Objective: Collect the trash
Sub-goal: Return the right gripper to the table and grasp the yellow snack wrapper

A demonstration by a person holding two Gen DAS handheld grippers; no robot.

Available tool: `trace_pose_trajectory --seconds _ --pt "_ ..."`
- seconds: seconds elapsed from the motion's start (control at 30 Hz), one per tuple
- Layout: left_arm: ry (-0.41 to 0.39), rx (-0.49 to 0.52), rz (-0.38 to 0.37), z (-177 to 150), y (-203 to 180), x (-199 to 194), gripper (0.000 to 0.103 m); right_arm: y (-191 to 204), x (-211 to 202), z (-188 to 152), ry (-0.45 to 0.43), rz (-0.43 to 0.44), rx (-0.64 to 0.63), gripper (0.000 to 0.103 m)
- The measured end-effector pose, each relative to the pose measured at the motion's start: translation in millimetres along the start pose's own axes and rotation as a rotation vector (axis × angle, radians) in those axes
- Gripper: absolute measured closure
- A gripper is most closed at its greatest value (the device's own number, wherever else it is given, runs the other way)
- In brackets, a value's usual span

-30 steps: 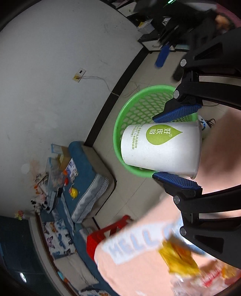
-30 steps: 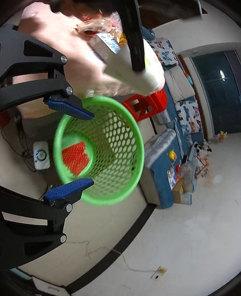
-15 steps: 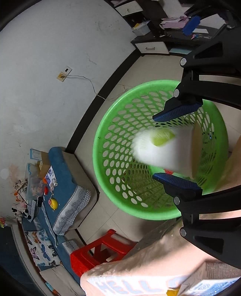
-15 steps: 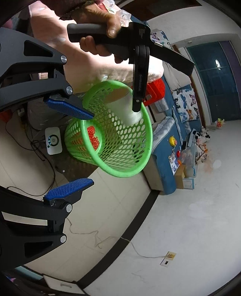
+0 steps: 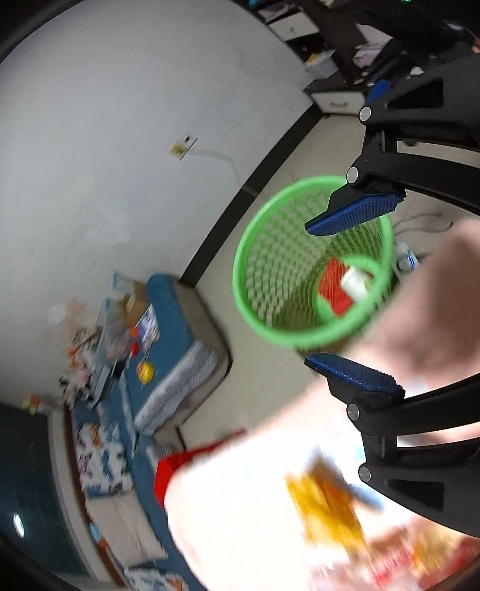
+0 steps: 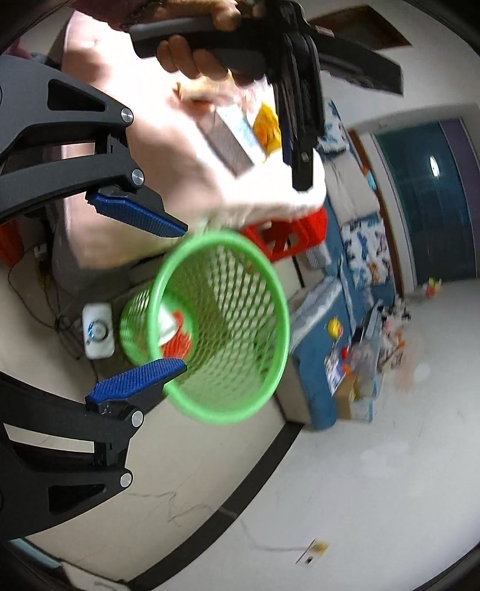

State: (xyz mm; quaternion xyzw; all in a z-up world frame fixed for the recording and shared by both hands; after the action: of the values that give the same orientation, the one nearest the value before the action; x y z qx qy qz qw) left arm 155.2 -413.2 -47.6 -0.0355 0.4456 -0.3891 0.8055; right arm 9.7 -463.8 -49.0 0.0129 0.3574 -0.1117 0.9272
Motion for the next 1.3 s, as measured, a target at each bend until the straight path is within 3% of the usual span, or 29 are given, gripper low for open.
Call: trace_pose_trajectory --seconds 0.37,0.67,0.8,0.93,1.1,1.3 --pt "-0.12 -0.163 0.193 -32.0 137.6 -112.7 0.038 97.5 29.0 69.2 -0.033 0.197 -0.109 0.033" --pt "-0.212 -0.288 0.317 -57.3 215.3 -182.1 0.038 161.6 78.0 126.8 -0.002 0.355 -0.117 0.033" --pt "-0.24 -0.317 0.354 -68.5 237.0 -203.1 0.038 174.4 103.4 142.9 0.025 0.391 -0.086 0.033" --pt "-0.238 -0.341 0.365 -82.1 250.8 -209.3 0.038 179.3 132.6 151.3 0.074 0.375 -0.066 0.034" --pt "-0.229 -0.348 0.378 -92.9 258.9 -204.8 0.038 182.6 156.6 152.4 0.129 0.417 0.001 0.047" --pt "-0.244 -0.373 0.387 -103.6 258.9 -207.4 0.038 184.2 164.4 153.3 0.133 0.477 0.022 0.061"
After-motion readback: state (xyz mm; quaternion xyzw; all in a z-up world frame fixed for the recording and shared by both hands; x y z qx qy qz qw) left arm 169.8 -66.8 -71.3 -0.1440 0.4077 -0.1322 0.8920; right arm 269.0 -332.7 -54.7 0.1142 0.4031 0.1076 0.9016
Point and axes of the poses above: each gripper's, at about its wrist camera, not at the fingertips, and x roughly the way its jaws point, y to its left, z to its top, the point moved 9 cm from there along x, roughly the way its jaws point, and after that the axes turned 13 degrees about -x, right-handed, at the moved point
